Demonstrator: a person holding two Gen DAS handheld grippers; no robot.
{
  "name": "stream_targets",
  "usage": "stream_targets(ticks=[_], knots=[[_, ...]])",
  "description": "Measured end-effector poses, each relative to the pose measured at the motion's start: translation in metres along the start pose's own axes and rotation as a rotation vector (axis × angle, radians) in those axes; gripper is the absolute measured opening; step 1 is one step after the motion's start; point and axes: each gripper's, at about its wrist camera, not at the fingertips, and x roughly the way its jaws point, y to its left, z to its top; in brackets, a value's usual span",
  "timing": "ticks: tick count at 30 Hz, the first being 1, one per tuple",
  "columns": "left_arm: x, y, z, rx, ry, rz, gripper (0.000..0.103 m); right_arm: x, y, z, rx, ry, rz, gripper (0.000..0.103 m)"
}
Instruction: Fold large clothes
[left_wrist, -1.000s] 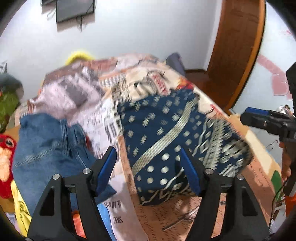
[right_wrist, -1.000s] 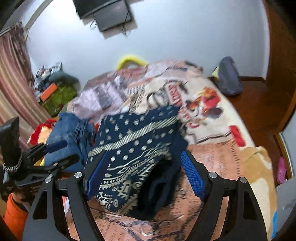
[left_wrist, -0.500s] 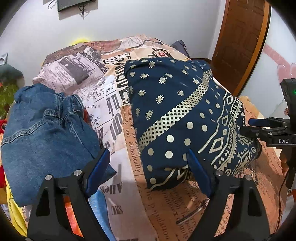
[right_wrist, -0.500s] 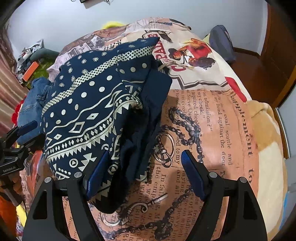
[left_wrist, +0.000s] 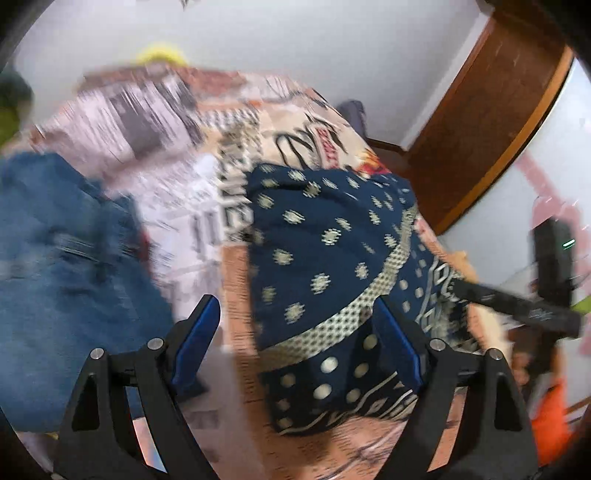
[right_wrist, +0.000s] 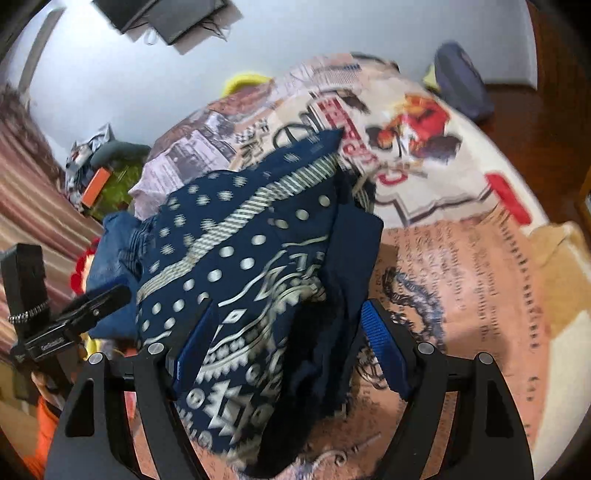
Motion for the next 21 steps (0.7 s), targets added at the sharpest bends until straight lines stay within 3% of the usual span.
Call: stream_targets(ticks=[3,5,9,12,21], knots=[[0.022,0.007,0.004,-0.042,0.050,-0.069,0.085,0.023,-0.016,0.004,0.056,0.053,0.018,0.077],[0.034,0.015,0.008,-0.085,0.073,-0.124,0.087,0.035,-0.029,0.006,0.109,0.083,0.079,0.077],[0.053,0.028,0.014,-0.172,0.106,-0.203,0.091,0.048,-0.040,0.010,0.155,0.095,0.140,0.083],[0.065,0.032,0.017,-0.198,0.126,-0.227,0.096,0.059,-0.041,0.017,0.157,0.103,0.159,0.084],[0.087,0.039,0.023,-0.268,0.166,-0.291,0.096,0.075,-0.039,0.031,0.178,0.123,0.249,0.084]])
